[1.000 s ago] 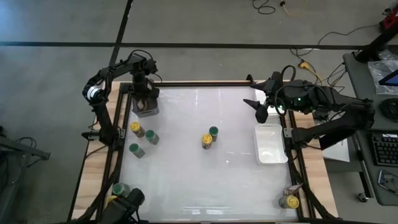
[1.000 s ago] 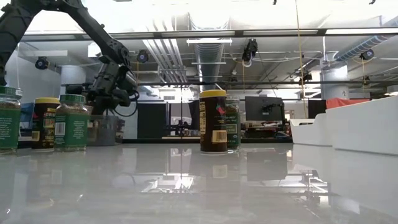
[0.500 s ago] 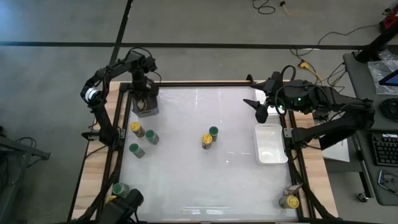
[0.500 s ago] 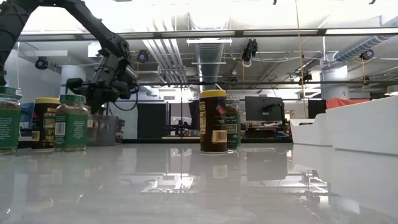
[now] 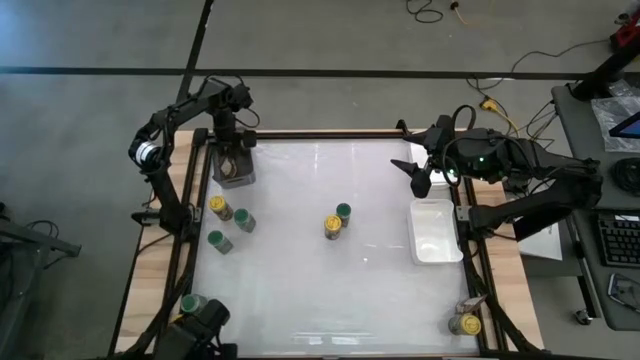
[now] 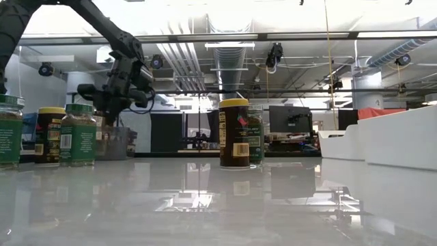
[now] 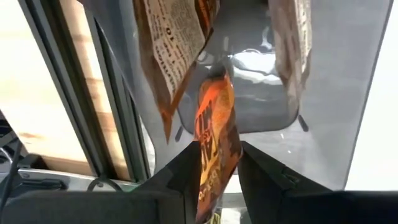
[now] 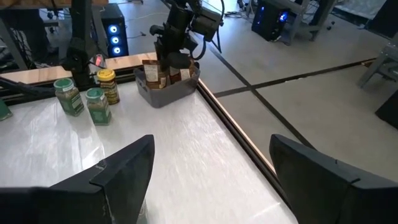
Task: Sort spices by type
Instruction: Put the orange seasoning bag into the black bin
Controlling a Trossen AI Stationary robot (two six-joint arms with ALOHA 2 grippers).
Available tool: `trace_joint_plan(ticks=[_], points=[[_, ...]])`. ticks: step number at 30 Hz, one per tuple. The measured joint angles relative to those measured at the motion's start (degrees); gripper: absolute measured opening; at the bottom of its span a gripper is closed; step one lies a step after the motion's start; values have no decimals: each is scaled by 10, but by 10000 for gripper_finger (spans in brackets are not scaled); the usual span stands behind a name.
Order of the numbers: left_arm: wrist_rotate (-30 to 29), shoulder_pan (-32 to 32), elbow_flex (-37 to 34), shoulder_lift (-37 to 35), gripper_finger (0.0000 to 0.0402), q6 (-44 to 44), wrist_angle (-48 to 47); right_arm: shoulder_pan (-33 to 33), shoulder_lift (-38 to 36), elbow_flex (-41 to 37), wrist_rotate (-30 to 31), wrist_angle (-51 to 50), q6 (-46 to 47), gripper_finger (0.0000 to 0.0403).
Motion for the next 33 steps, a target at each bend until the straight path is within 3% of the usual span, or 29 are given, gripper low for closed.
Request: trace_joint_plan(ticks=[25,33], points=[[-37,4,26,-6,83,-24,-23,0,0,0,0,-2,10,305],[-31,4,25,-6,53,-22,-34,0,0,0,0,-2,12,289]])
